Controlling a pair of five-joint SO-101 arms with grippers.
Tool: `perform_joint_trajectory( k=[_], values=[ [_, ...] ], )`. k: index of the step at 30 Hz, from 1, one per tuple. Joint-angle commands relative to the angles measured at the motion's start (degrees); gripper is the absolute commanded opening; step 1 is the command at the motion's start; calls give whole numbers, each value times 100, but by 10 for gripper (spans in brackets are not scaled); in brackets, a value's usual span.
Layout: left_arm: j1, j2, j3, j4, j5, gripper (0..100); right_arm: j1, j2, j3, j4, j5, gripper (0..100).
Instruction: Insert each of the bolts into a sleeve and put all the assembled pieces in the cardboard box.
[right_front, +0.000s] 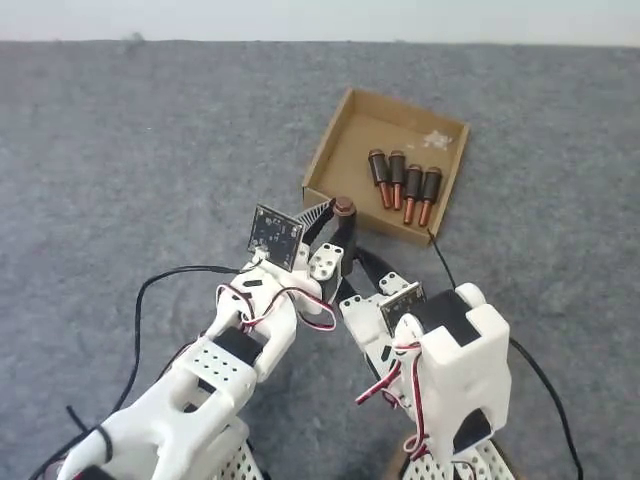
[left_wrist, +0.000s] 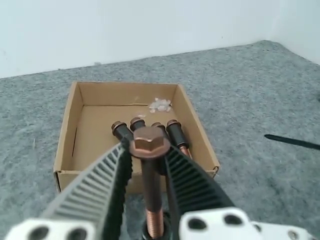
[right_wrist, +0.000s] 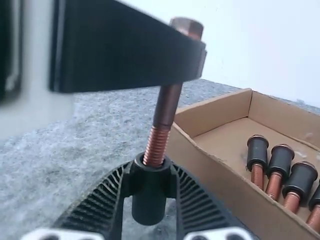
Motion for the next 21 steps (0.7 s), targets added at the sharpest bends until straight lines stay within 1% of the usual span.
perform_joint_trajectory(
  k=[1, 5, 21],
  values=[
    [-18, 88, 92, 44, -26, 11, 136, -330, 193, -180, -70, 6],
    [-9, 88, 189, 44, -26, 11, 251, -347, 176, -180, -79, 6],
    [-18, 97, 347, 70, -35, 11, 233, -347, 176, -180, -79, 6]
  ],
)
